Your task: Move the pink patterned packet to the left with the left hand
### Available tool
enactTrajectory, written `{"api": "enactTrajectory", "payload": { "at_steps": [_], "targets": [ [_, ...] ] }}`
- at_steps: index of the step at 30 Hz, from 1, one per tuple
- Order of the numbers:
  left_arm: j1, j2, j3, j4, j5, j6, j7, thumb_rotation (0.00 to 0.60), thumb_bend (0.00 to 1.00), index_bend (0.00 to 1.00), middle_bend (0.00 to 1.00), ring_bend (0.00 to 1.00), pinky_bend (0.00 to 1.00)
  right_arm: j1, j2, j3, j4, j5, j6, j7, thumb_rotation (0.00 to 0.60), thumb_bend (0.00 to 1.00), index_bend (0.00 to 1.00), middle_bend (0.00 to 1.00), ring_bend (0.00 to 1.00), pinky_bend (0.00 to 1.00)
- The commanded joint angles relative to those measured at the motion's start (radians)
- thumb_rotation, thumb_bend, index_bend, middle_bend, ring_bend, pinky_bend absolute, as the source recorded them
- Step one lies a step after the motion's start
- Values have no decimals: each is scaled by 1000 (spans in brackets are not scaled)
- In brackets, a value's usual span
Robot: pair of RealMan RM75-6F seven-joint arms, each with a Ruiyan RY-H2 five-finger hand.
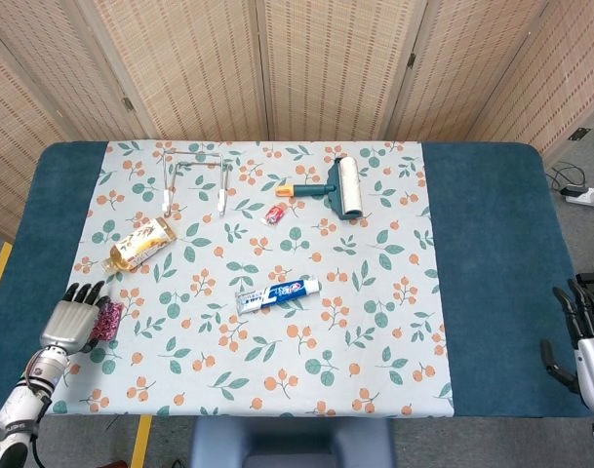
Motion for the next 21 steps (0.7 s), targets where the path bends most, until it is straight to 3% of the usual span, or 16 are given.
{"api": "enactTrajectory", "payload": {
  "at_steps": [1, 21],
  "targets": [
    [-2, -9, -3, 12, -4, -8, -1, 600, 335, 213, 0, 0, 0, -1, 1, -1, -1, 1, 1, -1, 600, 495, 0, 0, 0, 0],
    [-2, -19, -9, 31, -29, -37, 13, 600, 335, 197, 0, 0, 0, -1, 2, -1, -6, 3, -2, -8, 600, 495, 0, 0, 0, 0]
  ]
}}
